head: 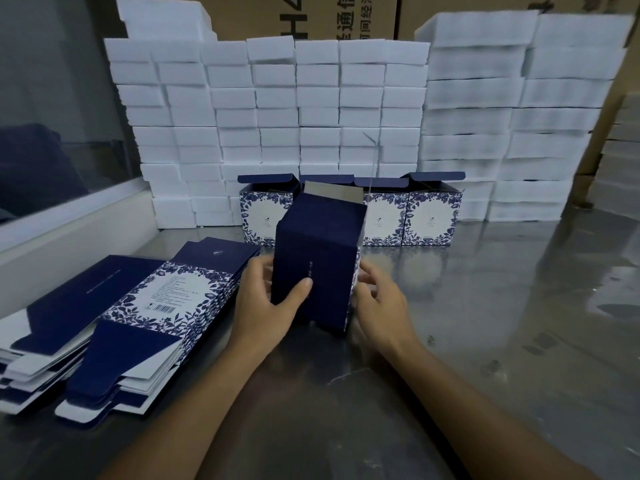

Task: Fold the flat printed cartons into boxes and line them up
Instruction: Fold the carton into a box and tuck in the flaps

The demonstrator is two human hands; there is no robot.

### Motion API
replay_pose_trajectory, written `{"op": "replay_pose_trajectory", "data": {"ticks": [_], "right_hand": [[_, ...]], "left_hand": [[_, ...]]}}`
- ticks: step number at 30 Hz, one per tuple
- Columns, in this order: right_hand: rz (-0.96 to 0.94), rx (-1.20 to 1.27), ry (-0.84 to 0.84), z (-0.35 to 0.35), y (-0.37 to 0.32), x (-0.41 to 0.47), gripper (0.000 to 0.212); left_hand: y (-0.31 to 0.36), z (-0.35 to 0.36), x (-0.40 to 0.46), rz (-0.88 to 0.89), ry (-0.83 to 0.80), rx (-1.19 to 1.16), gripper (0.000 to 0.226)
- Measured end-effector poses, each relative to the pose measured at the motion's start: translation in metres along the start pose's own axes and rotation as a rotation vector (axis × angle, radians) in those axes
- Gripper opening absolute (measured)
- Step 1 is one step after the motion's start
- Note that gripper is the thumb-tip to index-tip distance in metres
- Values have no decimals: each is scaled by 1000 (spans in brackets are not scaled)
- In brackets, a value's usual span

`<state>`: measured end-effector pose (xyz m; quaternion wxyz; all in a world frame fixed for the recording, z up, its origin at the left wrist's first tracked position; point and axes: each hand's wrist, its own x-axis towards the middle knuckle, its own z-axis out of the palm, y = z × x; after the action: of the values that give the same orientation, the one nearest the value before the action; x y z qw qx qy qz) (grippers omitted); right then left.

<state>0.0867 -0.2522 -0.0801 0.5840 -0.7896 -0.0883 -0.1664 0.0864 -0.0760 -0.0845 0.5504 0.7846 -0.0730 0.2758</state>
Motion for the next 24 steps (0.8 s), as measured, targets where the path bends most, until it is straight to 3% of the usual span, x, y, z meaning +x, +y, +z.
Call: {"op": "replay_pose_trajectory", "data": {"ticks": [2,6,9,13,19,22,24], "right_hand": [[36,-2,25,0,1,2,36],[115,85,49,-2,-2,1,68],[164,246,-3,-3,-4,3,61],[178,373,-10,-6,-4,7,59],[243,414,80,-7,-8,9,59],[286,395,158,-7,-9,9,70],[276,381,170,-7,-11,7,65]], "left_hand": [[2,-3,-1,-29,-7,-21,50],[12,-5,-5,-64,-81,-80,58],[19,-6,-4,-79,-143,-190,76],[19,-8,1,-79,-192,-287,73],[17,-2,-4,-32,-136,-48,70],[17,4,-7,-12,-85,-24,93],[17,5,-8,67,-15,48,109]]}}
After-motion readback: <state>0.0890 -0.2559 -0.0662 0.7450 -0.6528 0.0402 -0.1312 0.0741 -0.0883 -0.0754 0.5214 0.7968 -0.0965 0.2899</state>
